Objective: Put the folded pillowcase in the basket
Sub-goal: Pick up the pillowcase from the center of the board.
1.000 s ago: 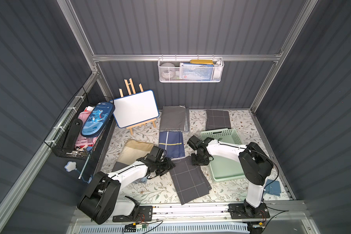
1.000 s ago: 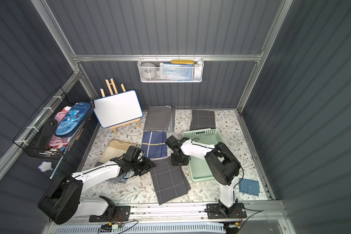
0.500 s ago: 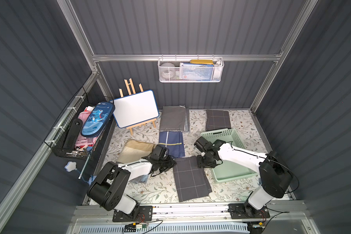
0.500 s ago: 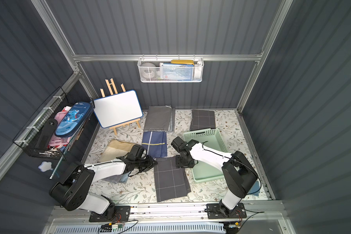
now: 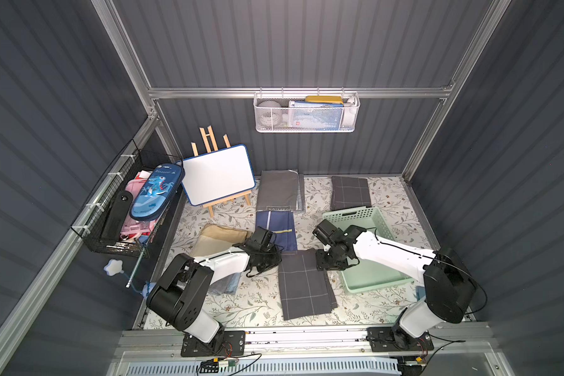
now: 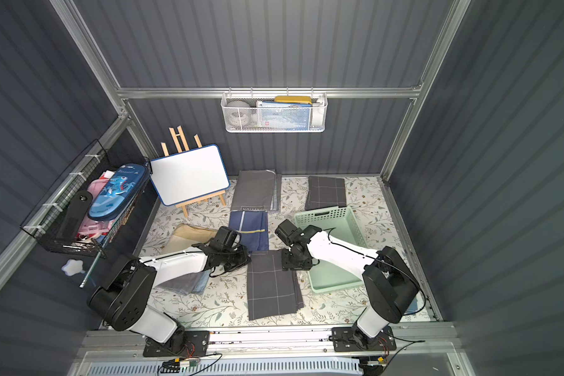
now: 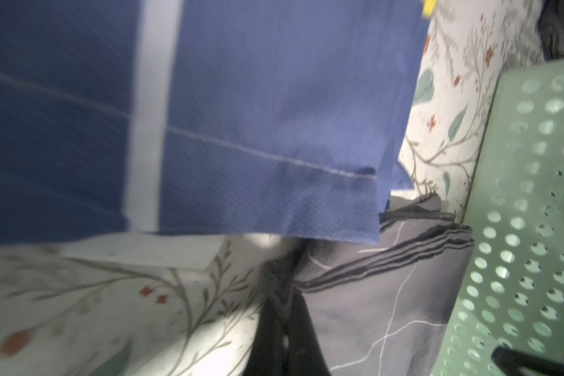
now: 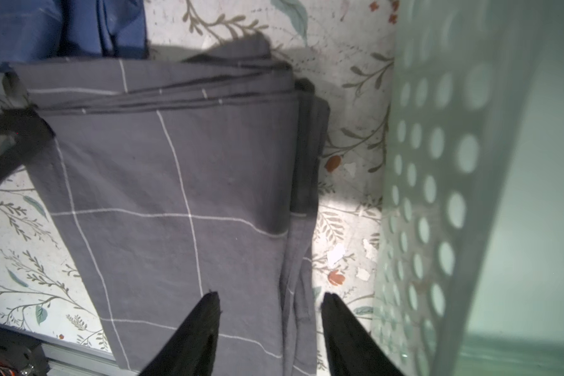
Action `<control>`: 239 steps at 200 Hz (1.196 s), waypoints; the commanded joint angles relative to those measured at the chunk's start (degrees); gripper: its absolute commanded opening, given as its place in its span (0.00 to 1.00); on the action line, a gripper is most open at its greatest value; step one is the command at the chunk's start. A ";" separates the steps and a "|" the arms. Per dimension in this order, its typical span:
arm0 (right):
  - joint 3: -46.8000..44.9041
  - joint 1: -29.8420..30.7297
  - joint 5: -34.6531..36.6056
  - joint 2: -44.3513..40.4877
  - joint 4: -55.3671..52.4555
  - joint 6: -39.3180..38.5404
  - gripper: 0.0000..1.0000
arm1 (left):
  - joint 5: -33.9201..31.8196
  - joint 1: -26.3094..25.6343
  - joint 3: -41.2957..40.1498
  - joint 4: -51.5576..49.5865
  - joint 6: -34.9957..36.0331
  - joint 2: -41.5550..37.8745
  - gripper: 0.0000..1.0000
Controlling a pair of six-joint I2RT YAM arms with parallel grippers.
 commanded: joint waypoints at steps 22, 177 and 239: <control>-3.36 6.68 -2.09 0.40 1.58 6.27 0.61 | -10.30 0.10 6.27 -8.86 3.40 0.18 0.00; -6.00 15.07 -1.50 3.48 -1.94 13.47 0.66 | -8.25 0.13 2.33 -2.17 3.58 4.04 0.00; -9.06 15.23 -5.87 6.40 4.11 14.59 0.67 | -8.35 0.13 2.21 -1.28 3.52 3.60 0.00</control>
